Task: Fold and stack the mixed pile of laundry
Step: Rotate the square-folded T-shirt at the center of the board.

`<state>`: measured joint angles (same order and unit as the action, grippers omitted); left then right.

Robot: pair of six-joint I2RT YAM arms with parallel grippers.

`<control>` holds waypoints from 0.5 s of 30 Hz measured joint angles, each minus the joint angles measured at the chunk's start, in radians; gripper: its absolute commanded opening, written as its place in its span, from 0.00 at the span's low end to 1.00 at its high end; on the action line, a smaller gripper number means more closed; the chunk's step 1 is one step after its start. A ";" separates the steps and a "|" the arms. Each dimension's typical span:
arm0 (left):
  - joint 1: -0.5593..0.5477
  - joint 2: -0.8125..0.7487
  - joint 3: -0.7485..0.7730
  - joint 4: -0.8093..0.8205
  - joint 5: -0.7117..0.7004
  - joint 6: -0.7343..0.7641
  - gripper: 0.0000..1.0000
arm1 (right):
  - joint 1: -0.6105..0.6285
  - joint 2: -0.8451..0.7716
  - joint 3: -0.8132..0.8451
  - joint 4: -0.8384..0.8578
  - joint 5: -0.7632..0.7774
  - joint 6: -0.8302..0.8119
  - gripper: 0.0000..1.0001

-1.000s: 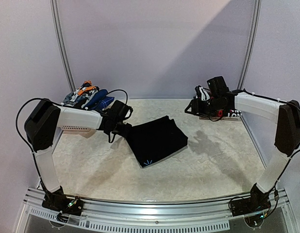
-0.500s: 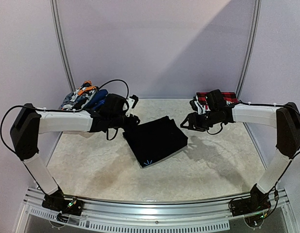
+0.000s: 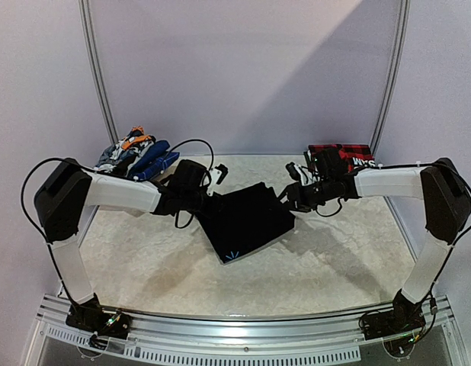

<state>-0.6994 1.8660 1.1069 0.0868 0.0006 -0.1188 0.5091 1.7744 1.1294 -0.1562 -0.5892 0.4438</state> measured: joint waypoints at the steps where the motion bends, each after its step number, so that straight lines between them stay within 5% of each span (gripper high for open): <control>1: 0.000 0.002 0.000 0.003 0.000 0.001 0.37 | 0.002 0.002 -0.004 0.005 -0.003 0.000 0.46; 15: 0.021 0.066 0.003 0.044 0.003 0.014 0.33 | 0.011 0.051 -0.024 0.076 -0.046 0.028 0.33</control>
<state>-0.6781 1.9316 1.1099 0.1307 0.0040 -0.1047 0.5198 1.8252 1.1057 -0.0807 -0.6350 0.4721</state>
